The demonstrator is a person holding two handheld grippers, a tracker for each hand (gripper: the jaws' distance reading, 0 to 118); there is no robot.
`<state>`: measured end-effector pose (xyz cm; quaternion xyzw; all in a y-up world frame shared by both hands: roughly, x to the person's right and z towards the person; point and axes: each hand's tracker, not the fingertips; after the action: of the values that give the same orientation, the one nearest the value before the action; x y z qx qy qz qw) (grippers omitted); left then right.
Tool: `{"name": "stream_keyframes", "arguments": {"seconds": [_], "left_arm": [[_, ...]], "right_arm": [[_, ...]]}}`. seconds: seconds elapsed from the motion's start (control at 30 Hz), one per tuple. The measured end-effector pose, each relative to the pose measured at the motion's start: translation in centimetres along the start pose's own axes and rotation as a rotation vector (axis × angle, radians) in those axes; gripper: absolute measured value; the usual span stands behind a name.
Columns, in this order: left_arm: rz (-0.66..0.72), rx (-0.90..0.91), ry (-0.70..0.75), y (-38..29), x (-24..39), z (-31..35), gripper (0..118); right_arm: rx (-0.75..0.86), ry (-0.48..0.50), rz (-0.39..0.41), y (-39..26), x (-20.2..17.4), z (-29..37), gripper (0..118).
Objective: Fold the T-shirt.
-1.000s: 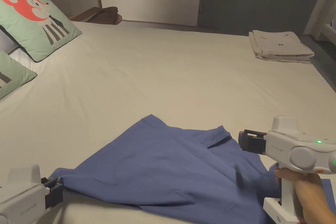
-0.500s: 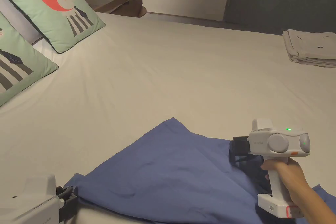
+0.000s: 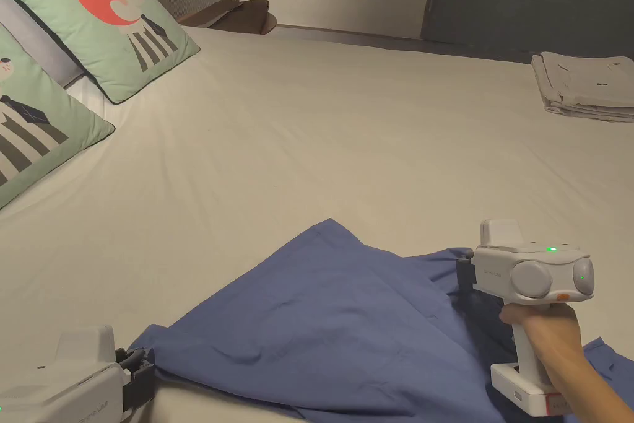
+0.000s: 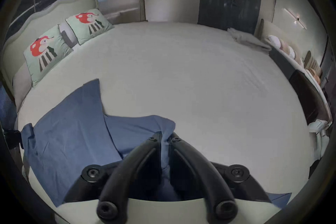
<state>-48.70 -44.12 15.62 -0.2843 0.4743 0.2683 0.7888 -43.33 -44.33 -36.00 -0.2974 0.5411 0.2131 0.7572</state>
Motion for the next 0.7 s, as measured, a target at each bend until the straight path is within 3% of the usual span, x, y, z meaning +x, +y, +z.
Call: {"name": "stream_keyframes", "arguments": {"seconds": [0.33, 0.7], "left_arm": [[0.031, 0.060, -0.026, 2.1, 0.4, 0.6, 5], [-0.079, 0.327, -0.093, 16.6, 5.2, 2.0, 5]], "right_arm": [[0.210, -0.036, -0.031, 2.7, 1.2, 6.2, 4], [0.481, -0.115, -0.114, 10.2, 6.5, 15.2, 4]]}}
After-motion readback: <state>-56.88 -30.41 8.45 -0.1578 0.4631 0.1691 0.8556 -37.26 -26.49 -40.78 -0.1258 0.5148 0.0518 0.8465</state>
